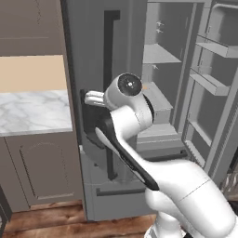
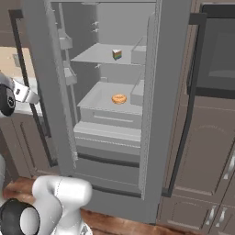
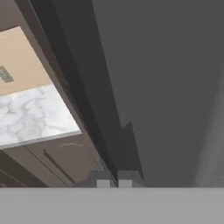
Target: Take the cake and donut from the fridge and place them on the empty tray on the dining counter.
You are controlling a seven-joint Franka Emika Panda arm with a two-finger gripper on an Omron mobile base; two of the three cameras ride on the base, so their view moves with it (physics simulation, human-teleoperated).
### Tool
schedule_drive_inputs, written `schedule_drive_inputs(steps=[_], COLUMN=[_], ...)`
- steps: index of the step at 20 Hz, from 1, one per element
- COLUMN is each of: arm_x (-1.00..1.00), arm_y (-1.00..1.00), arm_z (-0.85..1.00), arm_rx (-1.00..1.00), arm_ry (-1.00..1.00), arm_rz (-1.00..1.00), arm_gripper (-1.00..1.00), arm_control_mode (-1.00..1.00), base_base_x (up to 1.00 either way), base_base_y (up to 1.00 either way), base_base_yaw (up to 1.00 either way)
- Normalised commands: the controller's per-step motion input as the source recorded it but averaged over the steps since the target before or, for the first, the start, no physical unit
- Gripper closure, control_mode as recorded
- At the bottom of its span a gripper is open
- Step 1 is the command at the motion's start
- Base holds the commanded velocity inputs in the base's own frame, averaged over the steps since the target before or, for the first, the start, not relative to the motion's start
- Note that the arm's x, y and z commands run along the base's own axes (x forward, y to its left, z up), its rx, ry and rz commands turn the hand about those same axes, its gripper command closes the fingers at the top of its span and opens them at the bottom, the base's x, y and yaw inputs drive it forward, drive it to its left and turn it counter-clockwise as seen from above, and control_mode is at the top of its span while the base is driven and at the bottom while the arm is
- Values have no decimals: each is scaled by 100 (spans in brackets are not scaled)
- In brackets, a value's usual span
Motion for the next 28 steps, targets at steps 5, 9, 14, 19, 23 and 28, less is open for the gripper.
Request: schedule_drive_inputs(steps=[5,9,14,19,23,28], arm_x=[-100,-100,-90,-25,0,0], arm_y=[100,89,-15,-100,-100,-90], arm_z=[-8,10,64,41,5,1], arm_rx=[6,-1,-3,0,0,0], arm_ry=[0,0,-7,-2,4,0], arm_rz=[0,0,2,-5,-8,-1], arm_gripper=[100,100,100,100,100,-100], arm_control_mode=[-100,-100,-100,-100,-100,-100], base_base_x=[0,0,0,0,0,0], base_base_y=[0,0,0,0,0,0], base_base_yaw=[0,0,0,0,0,0])
